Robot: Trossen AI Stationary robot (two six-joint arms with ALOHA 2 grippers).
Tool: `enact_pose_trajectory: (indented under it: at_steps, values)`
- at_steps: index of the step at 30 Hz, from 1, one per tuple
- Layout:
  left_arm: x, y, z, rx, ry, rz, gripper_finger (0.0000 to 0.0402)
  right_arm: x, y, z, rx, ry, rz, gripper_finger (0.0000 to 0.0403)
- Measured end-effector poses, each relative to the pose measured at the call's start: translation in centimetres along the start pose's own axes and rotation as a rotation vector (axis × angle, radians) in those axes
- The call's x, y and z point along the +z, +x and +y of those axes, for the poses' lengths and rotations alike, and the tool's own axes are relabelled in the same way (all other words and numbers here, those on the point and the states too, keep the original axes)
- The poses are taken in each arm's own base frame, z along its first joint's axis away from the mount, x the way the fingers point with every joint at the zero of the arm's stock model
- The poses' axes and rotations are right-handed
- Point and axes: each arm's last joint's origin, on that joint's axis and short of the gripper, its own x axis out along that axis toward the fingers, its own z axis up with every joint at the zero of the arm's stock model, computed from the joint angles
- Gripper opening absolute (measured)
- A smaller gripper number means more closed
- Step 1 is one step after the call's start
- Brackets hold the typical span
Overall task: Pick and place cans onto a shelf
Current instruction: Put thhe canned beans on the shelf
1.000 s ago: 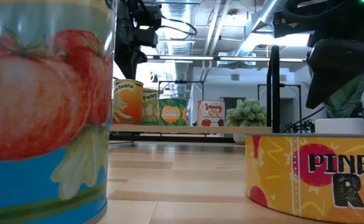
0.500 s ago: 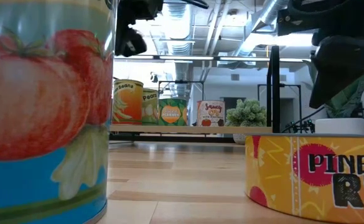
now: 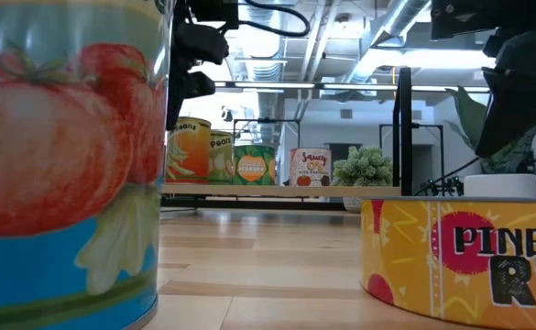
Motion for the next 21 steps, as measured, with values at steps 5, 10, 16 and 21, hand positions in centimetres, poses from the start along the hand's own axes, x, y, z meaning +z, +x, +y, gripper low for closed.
enact_pose_trajectory:
  at_steps: [5, 10, 16, 21]
  values:
    - [-0.3, 0.0, 0.8, 0.075, -0.009, 0.031, 0.0021, 0.1, 0.0, 0.2, 0.014, 0.010, -0.005, 0.0061]
    - [-0.4, 0.0, 1.1, 0.114, -0.009, 0.044, 0.0018, 0.1, 0.0, 0.2, 0.015, 0.010, -0.005, 0.0061]
    - [-0.3, 0.0, 1.2, 0.139, -0.007, 0.041, 0.0018, 0.1, 0.0, 0.2, 0.015, 0.010, -0.006, 0.0061]
    - [-0.4, -0.1, 1.3, 0.180, -0.002, 0.060, 0.0018, 0.1, 0.0, 0.2, 0.016, 0.010, -0.006, 0.0061]
